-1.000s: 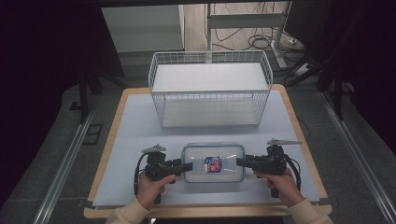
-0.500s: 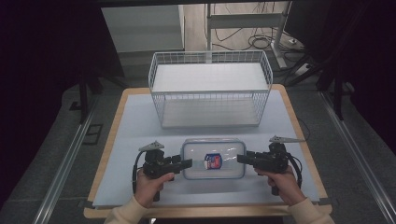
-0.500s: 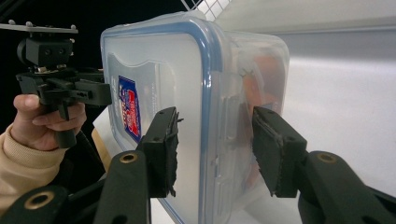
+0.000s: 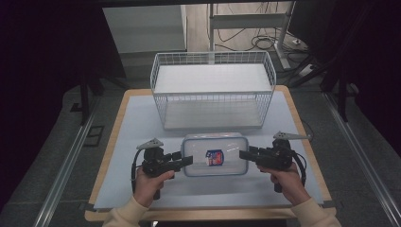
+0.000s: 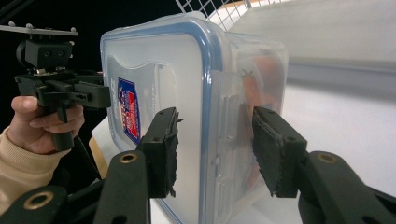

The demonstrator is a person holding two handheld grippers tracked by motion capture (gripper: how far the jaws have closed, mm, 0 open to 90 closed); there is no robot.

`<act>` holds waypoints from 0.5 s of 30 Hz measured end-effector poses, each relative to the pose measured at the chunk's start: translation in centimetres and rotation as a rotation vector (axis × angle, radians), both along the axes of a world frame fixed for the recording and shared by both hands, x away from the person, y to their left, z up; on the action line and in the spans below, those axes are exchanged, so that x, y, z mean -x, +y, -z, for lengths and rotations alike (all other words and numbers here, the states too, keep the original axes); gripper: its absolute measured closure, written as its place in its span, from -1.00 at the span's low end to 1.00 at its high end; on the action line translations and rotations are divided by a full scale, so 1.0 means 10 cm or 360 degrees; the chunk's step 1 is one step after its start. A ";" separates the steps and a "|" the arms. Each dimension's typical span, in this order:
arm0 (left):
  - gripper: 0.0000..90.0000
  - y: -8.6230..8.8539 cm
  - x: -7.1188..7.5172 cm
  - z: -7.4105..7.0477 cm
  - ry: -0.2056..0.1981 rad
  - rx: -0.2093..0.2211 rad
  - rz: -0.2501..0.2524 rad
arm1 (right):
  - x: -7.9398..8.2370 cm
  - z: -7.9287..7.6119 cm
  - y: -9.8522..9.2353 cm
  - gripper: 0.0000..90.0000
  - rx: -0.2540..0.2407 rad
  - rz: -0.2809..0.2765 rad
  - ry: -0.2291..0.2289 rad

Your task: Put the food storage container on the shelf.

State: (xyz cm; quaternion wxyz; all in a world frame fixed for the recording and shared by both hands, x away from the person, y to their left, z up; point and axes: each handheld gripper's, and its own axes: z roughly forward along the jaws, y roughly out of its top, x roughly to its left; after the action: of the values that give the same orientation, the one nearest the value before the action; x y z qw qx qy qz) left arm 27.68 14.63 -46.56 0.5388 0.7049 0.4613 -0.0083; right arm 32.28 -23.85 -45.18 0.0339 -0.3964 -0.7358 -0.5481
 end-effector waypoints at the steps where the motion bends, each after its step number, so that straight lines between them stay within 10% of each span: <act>1: 0.03 0.01 -0.01 -0.01 -0.0007 -0.0003 -0.0002 | -0.01 -0.01 0.01 0.16 -0.0003 -0.0004 -0.0001; 15: 0.03 0.02 -0.12 -0.25 -0.0084 0.0006 -0.0010 | -0.13 -0.29 0.04 0.16 0.0008 -0.0001 -0.0081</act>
State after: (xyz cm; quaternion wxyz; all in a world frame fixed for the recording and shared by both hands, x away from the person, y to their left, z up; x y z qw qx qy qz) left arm 28.92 14.86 -44.05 0.5521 0.7024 0.4491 0.0109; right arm 33.55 -23.43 -42.23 0.0144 -0.3822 -0.7379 -0.5561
